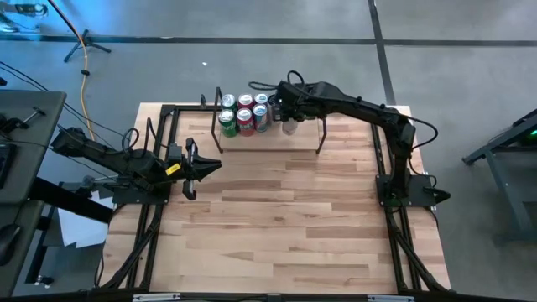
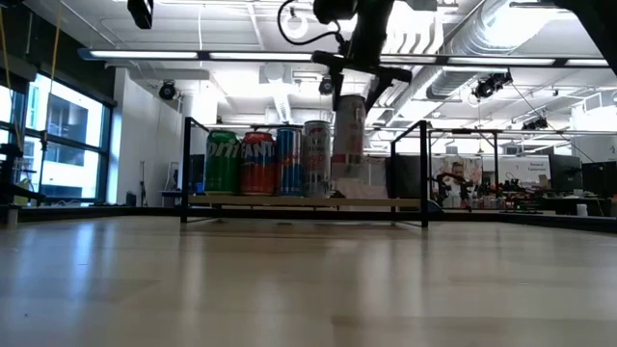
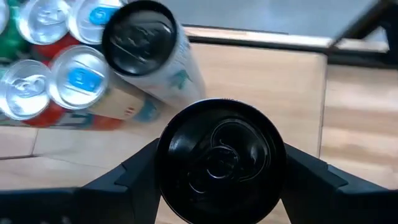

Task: Place canned beverage on shelf
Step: Put the white pink soda can on the shelf aligned with the white pink soda can

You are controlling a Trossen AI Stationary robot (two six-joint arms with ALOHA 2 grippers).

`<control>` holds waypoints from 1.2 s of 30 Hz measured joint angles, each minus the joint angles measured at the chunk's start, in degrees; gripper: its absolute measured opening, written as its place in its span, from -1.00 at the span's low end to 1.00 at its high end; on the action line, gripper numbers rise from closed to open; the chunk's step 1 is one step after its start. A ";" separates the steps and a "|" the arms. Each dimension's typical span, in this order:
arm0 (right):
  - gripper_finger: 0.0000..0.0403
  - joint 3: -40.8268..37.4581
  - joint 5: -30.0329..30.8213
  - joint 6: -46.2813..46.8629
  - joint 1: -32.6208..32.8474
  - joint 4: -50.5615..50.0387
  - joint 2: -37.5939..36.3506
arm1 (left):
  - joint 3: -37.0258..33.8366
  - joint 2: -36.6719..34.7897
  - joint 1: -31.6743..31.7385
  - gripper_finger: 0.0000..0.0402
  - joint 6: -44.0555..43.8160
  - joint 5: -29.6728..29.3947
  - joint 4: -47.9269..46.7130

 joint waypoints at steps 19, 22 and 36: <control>0.21 -0.17 -1.06 14.82 1.49 -5.08 2.19 | 0.02 0.00 -0.03 -1.00 -0.02 0.17 -0.03; 0.28 -0.26 -1.78 14.83 1.49 -4.84 3.35 | 0.04 0.00 -0.03 -1.00 -0.02 0.37 -0.09; 0.47 -0.20 -0.59 14.76 1.40 -2.93 3.98 | 0.04 0.00 -0.01 -1.00 -0.06 0.39 -0.07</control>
